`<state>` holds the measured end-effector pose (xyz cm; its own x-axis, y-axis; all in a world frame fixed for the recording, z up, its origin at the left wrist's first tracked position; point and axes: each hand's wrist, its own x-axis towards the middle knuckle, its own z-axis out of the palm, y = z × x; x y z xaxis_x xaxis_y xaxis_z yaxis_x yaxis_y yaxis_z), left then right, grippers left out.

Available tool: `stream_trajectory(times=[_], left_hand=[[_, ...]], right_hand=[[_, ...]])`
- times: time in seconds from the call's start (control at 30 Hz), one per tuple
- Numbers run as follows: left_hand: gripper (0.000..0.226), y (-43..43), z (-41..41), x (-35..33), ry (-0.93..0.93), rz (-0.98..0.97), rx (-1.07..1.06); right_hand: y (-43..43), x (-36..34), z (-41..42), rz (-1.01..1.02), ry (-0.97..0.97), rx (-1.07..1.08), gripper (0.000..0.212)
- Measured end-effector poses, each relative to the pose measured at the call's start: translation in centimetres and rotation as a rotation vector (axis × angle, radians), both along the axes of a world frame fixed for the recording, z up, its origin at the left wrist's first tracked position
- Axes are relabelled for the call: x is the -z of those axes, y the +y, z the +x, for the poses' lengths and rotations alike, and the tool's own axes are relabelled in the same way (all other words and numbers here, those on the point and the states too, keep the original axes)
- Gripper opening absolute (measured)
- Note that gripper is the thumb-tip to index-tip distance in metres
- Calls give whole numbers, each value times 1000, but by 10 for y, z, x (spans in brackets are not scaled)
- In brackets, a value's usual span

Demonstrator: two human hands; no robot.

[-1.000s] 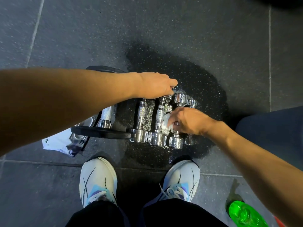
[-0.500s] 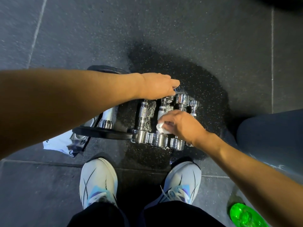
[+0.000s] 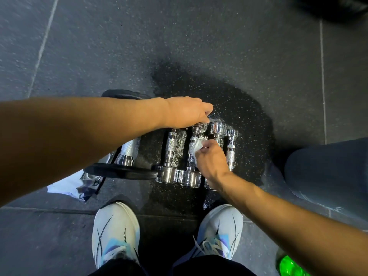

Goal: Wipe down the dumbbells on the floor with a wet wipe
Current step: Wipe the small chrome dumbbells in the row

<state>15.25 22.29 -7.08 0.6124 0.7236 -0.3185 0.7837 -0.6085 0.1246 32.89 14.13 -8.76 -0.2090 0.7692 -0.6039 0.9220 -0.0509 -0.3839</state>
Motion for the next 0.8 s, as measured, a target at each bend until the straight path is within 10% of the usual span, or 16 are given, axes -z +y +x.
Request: stream_trajectory(times=[0.13,0.37,0.57,0.8], left_hand=[[43,-1,0,0,-18,-15,-9],[51,-3,-2,2,-27,-23,-26],[42,-1,-4,7,-82,-26,-30],[42,0,-6,9,-177,-111,-107]], right_hand=[[28,4,-15,-113,377,544,12],[16,11,0,-104,7,98,20],[26,-4,-6,202,213,-74,18],[-2,5,10,235,24,-443,45]])
